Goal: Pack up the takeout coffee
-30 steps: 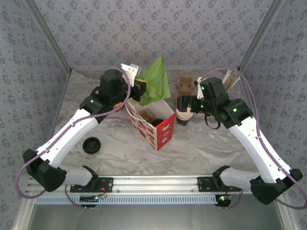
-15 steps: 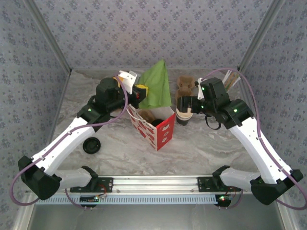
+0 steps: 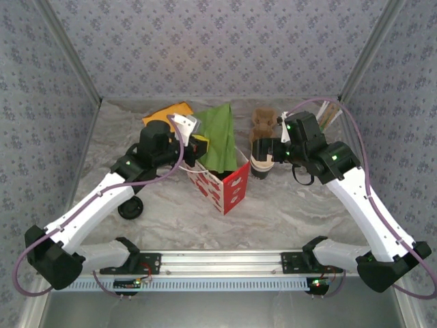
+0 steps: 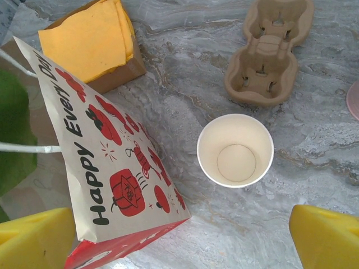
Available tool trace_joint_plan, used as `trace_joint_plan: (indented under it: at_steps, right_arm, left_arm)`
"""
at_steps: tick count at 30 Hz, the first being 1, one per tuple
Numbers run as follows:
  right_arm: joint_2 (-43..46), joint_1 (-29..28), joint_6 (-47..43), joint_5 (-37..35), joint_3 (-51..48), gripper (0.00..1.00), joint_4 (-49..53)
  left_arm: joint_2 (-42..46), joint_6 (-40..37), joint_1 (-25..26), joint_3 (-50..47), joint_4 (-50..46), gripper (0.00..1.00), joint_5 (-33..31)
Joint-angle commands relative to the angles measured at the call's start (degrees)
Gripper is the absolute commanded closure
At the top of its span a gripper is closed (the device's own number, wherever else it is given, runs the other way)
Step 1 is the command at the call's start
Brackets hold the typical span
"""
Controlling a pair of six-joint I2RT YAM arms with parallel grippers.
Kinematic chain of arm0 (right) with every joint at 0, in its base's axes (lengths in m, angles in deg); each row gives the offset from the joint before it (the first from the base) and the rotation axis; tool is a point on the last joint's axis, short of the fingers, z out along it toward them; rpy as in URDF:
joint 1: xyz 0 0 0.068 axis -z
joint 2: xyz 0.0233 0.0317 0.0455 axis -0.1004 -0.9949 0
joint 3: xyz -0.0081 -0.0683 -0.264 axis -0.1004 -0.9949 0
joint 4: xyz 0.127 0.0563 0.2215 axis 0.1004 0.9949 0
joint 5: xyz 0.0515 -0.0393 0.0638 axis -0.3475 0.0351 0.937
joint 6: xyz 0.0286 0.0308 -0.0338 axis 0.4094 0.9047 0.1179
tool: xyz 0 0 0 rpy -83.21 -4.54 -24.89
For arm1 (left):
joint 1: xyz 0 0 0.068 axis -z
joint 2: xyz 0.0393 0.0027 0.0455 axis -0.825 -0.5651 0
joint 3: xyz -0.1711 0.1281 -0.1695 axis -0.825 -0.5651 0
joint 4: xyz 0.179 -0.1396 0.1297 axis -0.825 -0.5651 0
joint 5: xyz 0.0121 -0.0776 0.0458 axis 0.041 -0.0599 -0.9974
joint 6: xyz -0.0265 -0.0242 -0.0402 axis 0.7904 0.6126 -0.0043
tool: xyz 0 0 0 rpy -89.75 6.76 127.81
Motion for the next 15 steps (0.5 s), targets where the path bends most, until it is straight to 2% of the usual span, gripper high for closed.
trace_joint_plan:
  at_steps: [1,3,5,9,10,13,15]
  right_arm:
    - [0.4,-0.3,0.5,-0.8,-0.5,0.0,0.4]
    - [0.2,-0.2,0.4,-0.7,-0.5,0.0,0.3]
    - [0.0,-0.2,0.3,-0.6,-0.3,0.0,0.2]
    - [-0.5,-0.1,0.2,-0.4,-0.3,0.0,0.1]
    - [-0.5,-0.1,0.2,-0.4,-0.2,0.0,0.0]
    - [-0.7,0.2,0.1,-0.4,-0.3,0.0,-0.1]
    - [-0.8,0.4,0.0,-0.2,-0.3,0.0,-0.1]
  left_arm:
    - [1.6,-1.3,0.3,0.9,-1.3,0.67,0.3]
    - [1.3,-1.2,0.4,1.8,-2.0,0.65,0.4]
    - [0.8,-0.8,0.3,3.1,-2.8,0.53,0.5]
    - [0.1,-0.5,0.4,6.0,-4.4,0.5,0.5]
    - [0.1,-0.4,0.4,6.5,-4.5,0.44,0.4]
    - [-0.1,-0.1,0.4,8.0,-5.3,0.37,-0.7]
    - [-0.3,0.0,0.3,9.2,-6.2,0.25,-2.2]
